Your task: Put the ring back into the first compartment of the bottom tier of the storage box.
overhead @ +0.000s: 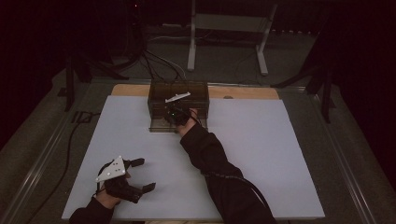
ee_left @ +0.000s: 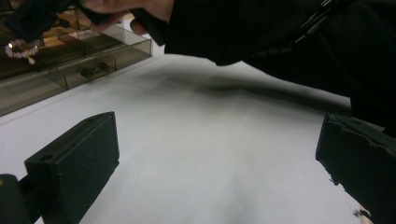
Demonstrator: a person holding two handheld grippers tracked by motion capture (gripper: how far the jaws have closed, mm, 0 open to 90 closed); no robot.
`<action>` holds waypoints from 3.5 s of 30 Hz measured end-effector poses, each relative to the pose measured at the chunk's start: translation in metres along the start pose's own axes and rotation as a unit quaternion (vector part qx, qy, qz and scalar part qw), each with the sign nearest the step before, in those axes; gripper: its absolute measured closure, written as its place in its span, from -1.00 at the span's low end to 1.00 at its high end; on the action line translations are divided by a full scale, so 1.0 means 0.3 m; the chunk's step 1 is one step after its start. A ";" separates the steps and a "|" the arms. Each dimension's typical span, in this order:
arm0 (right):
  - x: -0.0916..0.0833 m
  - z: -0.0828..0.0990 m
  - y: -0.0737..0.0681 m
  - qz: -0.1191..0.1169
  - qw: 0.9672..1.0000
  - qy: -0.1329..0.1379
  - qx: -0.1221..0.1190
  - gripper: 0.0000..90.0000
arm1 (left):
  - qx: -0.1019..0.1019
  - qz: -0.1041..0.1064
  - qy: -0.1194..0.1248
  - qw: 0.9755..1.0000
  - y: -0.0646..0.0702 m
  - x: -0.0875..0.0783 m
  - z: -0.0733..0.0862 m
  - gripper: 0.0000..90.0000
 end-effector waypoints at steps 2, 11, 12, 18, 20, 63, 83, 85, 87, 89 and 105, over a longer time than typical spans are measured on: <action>0.011 0.001 -0.003 0.002 1.000 -0.001 0.002 0.96 | 0.000 0.000 -0.001 1.000 0.000 -0.001 0.001 -0.98; 0.043 -0.011 -0.020 -0.006 1.000 0.001 0.015 0.96 | -0.002 0.001 0.001 1.000 -0.001 -0.001 0.001 -0.98; 0.048 -0.012 -0.024 -0.007 1.000 0.001 0.016 0.96 | -0.002 0.001 0.002 1.000 -0.001 -0.001 0.000 -0.98; 0.062 -0.017 -0.033 -0.011 1.000 0.005 0.026 0.93 | -0.002 0.002 0.002 1.000 -0.002 -0.002 0.001 -0.98; 0.062 -0.017 -0.031 -0.014 0.999 0.009 0.036 0.74 | -0.002 0.001 -0.001 1.000 -0.003 -0.002 0.004 -0.98; -0.139 0.044 -0.037 -0.069 0.997 0.029 -0.017 -0.99 | 0.002 -0.001 -0.011 1.000 -0.001 0.022 0.000 -0.98; -0.241 0.070 -0.019 -0.074 0.995 0.052 -0.041 -0.99 | 0.003 -0.001 -0.008 1.000 -0.001 0.010 0.005 -0.98; -0.258 0.081 -0.014 -0.080 0.994 0.056 -0.043 -0.99 | 0.003 -0.001 -0.008 1.000 -0.002 0.010 0.005 -0.98; -0.275 0.092 -0.006 -0.078 0.994 0.061 -0.044 -0.99 | 0.003 -0.001 -0.008 1.000 -0.001 0.010 0.004 -0.98; -0.289 0.102 0.005 -0.074 0.994 0.065 -0.046 -0.99 | 0.003 0.000 -0.009 1.000 -0.001 0.011 0.005 -0.98; -0.445 0.238 0.136 -0.052 0.994 0.097 -0.026 -0.99 | 0.002 0.000 -0.011 1.000 0.001 0.016 0.006 -0.98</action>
Point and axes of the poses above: each handheld gripper's, and its own axes: x roughly forward along the jaws, z roughly out of its underside, y roughly to its right, the point moved 7 cm from there along x, roughly forward along the jaws, and after that the axes turned 5 degrees about z, right-handed, at the moved point
